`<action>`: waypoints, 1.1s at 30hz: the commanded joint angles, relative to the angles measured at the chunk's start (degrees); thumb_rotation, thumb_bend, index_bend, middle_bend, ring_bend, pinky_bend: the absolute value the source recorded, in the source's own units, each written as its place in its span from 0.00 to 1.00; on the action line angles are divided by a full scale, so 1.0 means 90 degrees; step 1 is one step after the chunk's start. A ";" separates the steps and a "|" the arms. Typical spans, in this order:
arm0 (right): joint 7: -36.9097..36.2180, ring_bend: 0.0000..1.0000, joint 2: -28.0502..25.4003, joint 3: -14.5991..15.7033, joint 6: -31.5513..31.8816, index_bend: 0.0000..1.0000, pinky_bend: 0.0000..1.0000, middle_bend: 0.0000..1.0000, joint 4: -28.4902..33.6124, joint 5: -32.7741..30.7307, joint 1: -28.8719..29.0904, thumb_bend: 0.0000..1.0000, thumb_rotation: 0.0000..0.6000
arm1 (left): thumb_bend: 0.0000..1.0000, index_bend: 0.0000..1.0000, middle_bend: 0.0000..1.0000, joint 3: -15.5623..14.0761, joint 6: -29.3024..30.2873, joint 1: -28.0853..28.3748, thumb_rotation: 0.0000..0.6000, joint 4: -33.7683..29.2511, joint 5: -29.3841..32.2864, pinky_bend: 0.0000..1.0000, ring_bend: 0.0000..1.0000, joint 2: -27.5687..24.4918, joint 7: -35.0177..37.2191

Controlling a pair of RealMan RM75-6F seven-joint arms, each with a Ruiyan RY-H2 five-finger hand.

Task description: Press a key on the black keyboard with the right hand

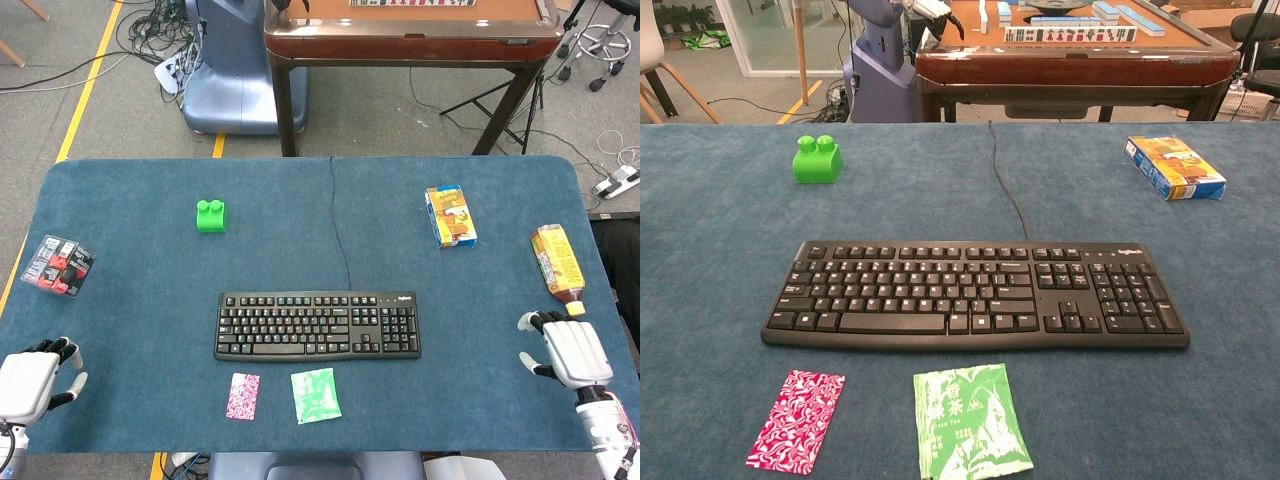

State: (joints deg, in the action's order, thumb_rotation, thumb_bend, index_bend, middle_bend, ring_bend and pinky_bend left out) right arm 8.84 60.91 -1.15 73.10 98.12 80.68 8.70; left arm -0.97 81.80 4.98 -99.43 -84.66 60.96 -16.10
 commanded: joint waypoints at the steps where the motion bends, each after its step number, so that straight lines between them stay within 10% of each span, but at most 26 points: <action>1: 0.0003 0.37 0.0005 0.0021 0.0026 0.44 0.48 0.44 0.0017 0.0047 -0.0007 0.24 1.00 | 0.28 0.55 0.44 -0.0005 0.0019 0.0002 1.00 0.0054 -0.0044 0.54 0.39 0.0036 0.0039; 8: -0.0070 0.37 0.0025 0.0043 0.0042 0.44 0.49 0.44 0.0009 0.0131 0.0003 0.24 1.00 | 0.28 0.55 0.44 -0.0002 -0.0065 0.0046 1.00 0.0112 -0.0051 0.54 0.39 0.0090 0.0046; 18: 0.0061 0.59 0.0140 -0.0177 0.0107 0.44 0.96 0.56 0.0071 0.0694 0.0373 0.32 1.00 | 0.28 0.54 0.44 0.0027 -0.0127 0.0136 1.00 0.0425 -0.0182 0.55 0.39 0.0209 0.0435; 33: 0.1417 0.89 0.0649 -0.0897 -0.1237 0.41 1.00 0.90 0.0325 -0.0022 0.1770 0.71 1.00 | 0.28 0.55 0.44 0.0007 -0.0116 0.0177 1.00 0.0631 -0.0312 0.56 0.39 0.0349 0.0518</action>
State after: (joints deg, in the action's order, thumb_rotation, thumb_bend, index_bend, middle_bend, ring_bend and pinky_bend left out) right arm 20.06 65.79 -8.27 63.31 100.50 81.79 23.32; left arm -0.89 80.78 6.58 -93.78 -87.52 64.11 -11.36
